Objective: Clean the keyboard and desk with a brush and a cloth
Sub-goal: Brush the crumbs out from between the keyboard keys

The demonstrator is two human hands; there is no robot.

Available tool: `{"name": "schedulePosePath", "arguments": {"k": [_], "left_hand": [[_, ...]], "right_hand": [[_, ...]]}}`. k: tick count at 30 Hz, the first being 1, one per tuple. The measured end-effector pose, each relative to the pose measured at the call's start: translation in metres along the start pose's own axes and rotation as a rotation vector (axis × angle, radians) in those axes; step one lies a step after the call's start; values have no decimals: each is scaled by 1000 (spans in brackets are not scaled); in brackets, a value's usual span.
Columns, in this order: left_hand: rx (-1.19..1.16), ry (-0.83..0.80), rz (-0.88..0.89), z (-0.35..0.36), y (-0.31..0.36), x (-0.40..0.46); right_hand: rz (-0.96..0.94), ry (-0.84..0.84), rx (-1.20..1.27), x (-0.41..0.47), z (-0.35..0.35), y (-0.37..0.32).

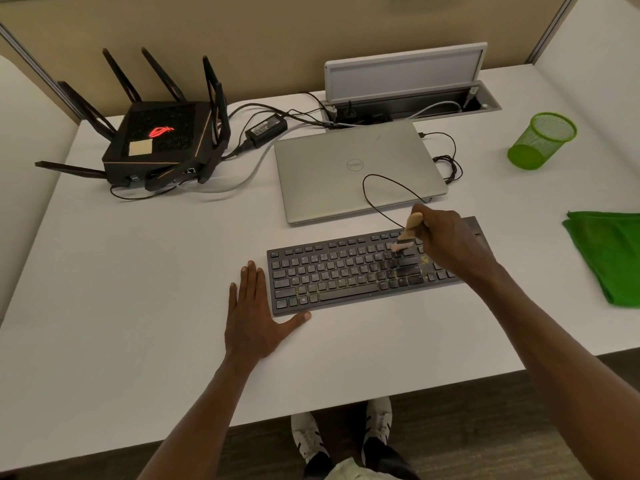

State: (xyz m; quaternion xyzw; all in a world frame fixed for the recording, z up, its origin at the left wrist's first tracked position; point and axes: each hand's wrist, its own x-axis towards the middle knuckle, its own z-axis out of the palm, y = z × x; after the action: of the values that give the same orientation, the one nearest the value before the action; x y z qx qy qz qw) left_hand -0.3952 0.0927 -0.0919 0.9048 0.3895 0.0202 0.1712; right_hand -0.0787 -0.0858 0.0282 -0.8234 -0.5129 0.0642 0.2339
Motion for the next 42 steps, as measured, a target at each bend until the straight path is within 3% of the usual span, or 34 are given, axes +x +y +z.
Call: {"name": "schedulePosePath", "arguments": {"k": [4, 7, 15, 20, 26, 34, 39, 42], "left_hand": [[0, 4, 1, 0, 0, -1], [7, 2, 3, 1, 0, 0], [3, 1, 5, 1, -1, -1], [-6, 8, 6, 2, -1, 0], [1, -5, 2, 2, -1, 0], [0, 0, 5, 1, -2, 0], [-6, -2, 4, 2, -1, 0], [-3, 0, 0, 1, -1, 0]], "right_hand": [[84, 1, -103, -3, -9, 14], [77, 65, -89, -1, -13, 7], [91, 42, -99, -5, -8, 9], [57, 93, -46, -5, -3, 5], [129, 40, -29, -21, -2, 13], [150, 141, 110, -16, -1, -2], [279, 143, 69, -28, -3, 9], [342, 229, 118, -27, -5, 10]]}}
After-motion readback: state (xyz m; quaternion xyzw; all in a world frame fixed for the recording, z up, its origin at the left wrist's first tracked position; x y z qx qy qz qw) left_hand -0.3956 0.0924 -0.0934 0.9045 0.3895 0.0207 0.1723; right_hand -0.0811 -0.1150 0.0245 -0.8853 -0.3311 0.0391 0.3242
